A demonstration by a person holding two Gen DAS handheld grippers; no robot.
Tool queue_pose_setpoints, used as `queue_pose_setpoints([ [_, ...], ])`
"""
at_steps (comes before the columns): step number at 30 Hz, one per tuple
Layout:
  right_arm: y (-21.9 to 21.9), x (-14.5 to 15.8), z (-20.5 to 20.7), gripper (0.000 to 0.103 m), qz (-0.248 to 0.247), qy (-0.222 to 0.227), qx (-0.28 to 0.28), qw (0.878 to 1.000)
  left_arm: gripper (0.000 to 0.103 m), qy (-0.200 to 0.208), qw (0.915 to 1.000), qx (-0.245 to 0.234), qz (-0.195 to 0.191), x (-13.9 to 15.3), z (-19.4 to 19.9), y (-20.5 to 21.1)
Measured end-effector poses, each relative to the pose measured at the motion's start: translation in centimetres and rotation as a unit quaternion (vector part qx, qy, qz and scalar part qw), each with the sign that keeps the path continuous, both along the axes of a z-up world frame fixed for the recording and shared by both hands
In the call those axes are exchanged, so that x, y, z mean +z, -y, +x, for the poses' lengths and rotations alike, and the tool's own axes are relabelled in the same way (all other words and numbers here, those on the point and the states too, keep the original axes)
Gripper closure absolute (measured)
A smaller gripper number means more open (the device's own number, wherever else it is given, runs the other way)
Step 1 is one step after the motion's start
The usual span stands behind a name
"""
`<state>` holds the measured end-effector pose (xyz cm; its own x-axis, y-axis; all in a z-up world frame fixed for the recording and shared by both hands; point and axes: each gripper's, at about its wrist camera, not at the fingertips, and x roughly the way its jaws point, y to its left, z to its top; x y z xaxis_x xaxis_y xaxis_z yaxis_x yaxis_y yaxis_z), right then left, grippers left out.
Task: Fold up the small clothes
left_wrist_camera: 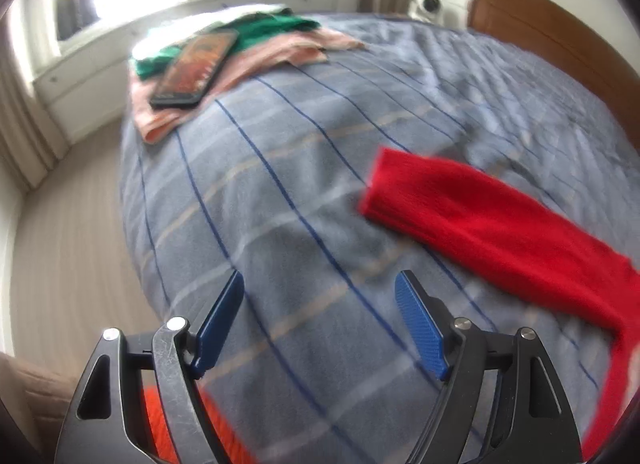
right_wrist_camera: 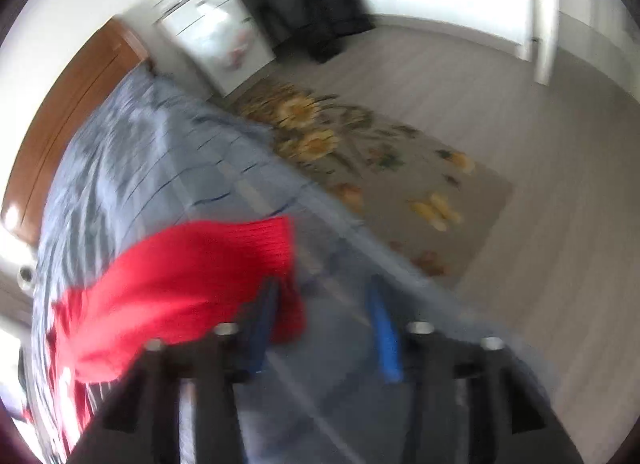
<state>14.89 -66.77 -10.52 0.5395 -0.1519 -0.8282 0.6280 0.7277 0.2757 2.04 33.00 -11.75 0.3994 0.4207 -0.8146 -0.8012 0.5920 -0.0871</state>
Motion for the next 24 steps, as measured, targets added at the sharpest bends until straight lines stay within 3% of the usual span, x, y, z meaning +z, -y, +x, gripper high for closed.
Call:
queue_pose_setpoints([
  [2, -1.8, 2.3, -1.5, 0.057, -0.023, 0.016, 0.041, 0.999, 0.023, 0.008, 0.9975, -0.066, -0.024, 0.8, -0.9, 1.9],
  [4, -5.5, 4.2, -2.9, 0.057, -0.015, 0.030, 0.115, 0.993, 0.023, 0.010, 0.9836, -0.169, -0.061, 1.2, -1.9, 5.4],
  [6, -10.1, 4.8, -4.4, 0.055, 0.033, 0.033, 0.204, 0.978, 0.023, 0.001, 0.9565, -0.273, -0.103, 0.9, -2.9, 9.7],
  [9, -19.2, 3.0, -6.6, 0.055, 0.119, 0.003, 0.342, 0.932, 0.023, -0.032, 0.9196, -0.367, -0.137, -0.6, -4.0, 15.5],
  [11, -25.3, 0.6, -7.7, 0.055, 0.139, -0.036, 0.414, 0.899, 0.023, -0.044, 0.9026, -0.404, -0.142, -1.4, -3.9, 18.0],
  [14, -30.7, -2.0, -8.4, 0.055, 0.108, -0.068, 0.473, 0.872, 0.023, -0.060, 0.8910, -0.434, -0.118, -1.8, -3.1, 20.2],
  [19, -32.9, -4.7, -8.1, 0.055, 0.099, -0.092, 0.484, 0.865, 0.025, -0.072, 0.8780, -0.455, -0.132, -3.0, -2.3, 22.2],
  [21, -32.9, -4.9, -8.0, 0.058, 0.104, -0.089, 0.482, 0.866, 0.037, -0.069, 0.8749, -0.459, -0.139, -3.3, -2.1, 23.3],
  [22, -32.8, -4.9, -8.5, 0.066, 0.108, -0.087, 0.484, 0.864, 0.060, -0.070, 0.8715, -0.463, -0.146, -3.5, -1.9, 23.7],
  [23, -32.9, -4.9, -8.5, 0.094, 0.110, -0.086, 0.489, 0.861, 0.093, -0.073, 0.8669, -0.469, -0.151, -3.7, -1.6, 24.1],
  [24, -32.9, -4.9, -8.5, 0.099, 0.109, -0.085, 0.490, 0.860, 0.099, -0.076, 0.8605, -0.478, -0.158, -3.7, -1.5, 24.6],
])
